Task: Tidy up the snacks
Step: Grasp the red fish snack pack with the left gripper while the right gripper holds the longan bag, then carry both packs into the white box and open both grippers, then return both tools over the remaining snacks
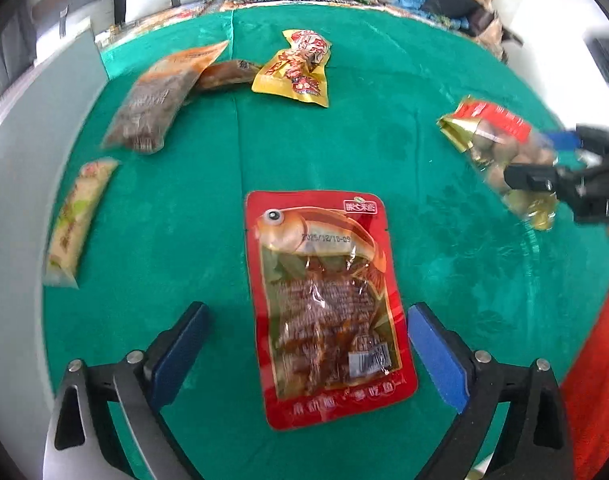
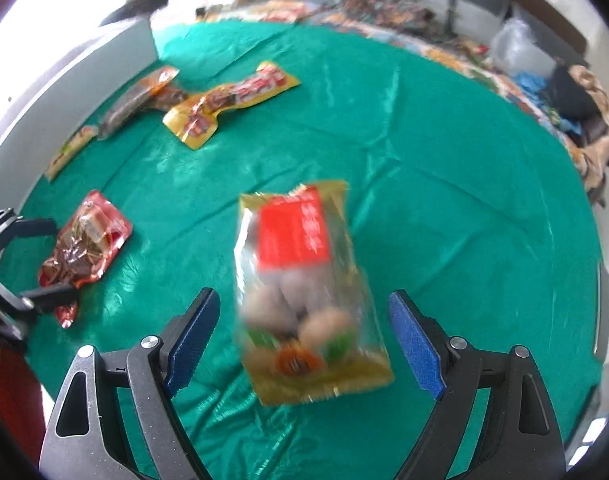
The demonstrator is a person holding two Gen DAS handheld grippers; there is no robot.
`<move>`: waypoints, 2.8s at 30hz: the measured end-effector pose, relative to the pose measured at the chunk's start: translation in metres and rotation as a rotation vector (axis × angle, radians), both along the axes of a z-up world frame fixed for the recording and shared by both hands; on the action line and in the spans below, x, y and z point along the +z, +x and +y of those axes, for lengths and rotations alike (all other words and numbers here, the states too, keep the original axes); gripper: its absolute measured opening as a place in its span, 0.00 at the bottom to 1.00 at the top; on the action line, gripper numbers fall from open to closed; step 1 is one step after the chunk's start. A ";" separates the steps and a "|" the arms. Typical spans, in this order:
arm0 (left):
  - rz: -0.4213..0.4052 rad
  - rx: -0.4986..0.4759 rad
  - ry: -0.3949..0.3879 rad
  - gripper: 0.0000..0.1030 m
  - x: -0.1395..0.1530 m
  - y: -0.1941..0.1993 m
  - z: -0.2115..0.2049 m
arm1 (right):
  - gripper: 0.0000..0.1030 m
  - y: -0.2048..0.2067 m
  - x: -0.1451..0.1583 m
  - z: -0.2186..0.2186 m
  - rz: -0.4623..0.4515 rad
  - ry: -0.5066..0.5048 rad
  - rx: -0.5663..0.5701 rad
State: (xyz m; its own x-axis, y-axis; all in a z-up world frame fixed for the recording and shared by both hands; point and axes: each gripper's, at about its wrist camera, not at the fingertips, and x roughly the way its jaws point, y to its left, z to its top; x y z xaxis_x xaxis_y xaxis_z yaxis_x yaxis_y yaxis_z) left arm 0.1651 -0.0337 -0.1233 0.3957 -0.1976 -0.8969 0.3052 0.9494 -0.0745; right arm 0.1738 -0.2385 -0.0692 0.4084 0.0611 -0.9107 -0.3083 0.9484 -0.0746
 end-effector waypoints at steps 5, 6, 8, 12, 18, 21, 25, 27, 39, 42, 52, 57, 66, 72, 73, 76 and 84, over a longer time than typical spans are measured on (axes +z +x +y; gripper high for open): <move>-0.029 0.026 -0.041 0.55 0.012 -0.005 0.010 | 0.64 0.022 -0.007 0.006 0.111 -0.069 -0.037; -0.030 0.041 -0.064 0.49 0.014 -0.007 0.016 | 0.57 0.021 -0.002 0.002 0.114 -0.057 -0.053; -0.037 0.082 -0.119 0.47 0.020 -0.014 0.031 | 0.57 0.015 0.007 -0.008 0.139 -0.007 -0.092; -0.065 0.144 -0.252 0.47 0.041 -0.026 0.056 | 0.57 0.004 0.024 -0.016 0.133 0.049 -0.112; -0.159 0.242 -0.436 0.47 0.107 -0.044 0.129 | 0.57 0.012 0.085 0.033 0.060 0.241 -0.071; -0.223 0.324 -0.414 0.48 0.142 -0.053 0.192 | 0.57 0.019 0.125 0.095 0.012 0.351 0.022; -0.265 0.490 -0.250 0.55 0.159 -0.060 0.279 | 0.57 0.025 0.165 0.202 0.010 0.525 0.170; -0.242 0.578 -0.138 0.78 0.149 -0.061 0.314 | 0.60 0.028 0.171 0.254 0.032 0.597 0.221; -0.220 0.613 -0.106 0.84 0.115 -0.128 0.328 | 0.74 0.031 0.127 0.227 -0.108 0.469 0.139; -0.264 0.517 -0.176 0.86 0.124 -0.142 0.287 | 0.74 0.025 0.068 0.157 -0.112 0.268 0.069; -0.173 0.125 -0.119 0.99 0.094 -0.123 0.093 | 0.75 -0.041 -0.037 -0.028 -0.186 0.039 -0.204; -0.181 0.035 0.124 0.99 0.064 -0.077 0.059 | 0.76 -0.045 -0.046 -0.050 -0.236 0.114 -0.241; -0.176 0.079 0.258 0.99 0.023 0.052 0.074 | 0.77 -0.048 -0.040 -0.041 -0.241 0.106 -0.236; -0.181 0.086 0.220 0.96 0.021 0.071 0.098 | 0.77 -0.046 -0.042 -0.042 -0.242 0.106 -0.237; -0.177 0.064 0.213 0.96 0.020 0.071 0.099 | 0.77 -0.047 -0.042 -0.042 -0.241 0.106 -0.237; -0.177 0.014 0.223 0.95 0.018 0.070 0.099 | 0.77 -0.055 -0.040 -0.042 -0.242 0.107 -0.236; -0.073 0.030 0.159 0.97 0.000 0.090 0.108 | 0.77 -0.058 -0.037 -0.044 -0.244 0.113 -0.239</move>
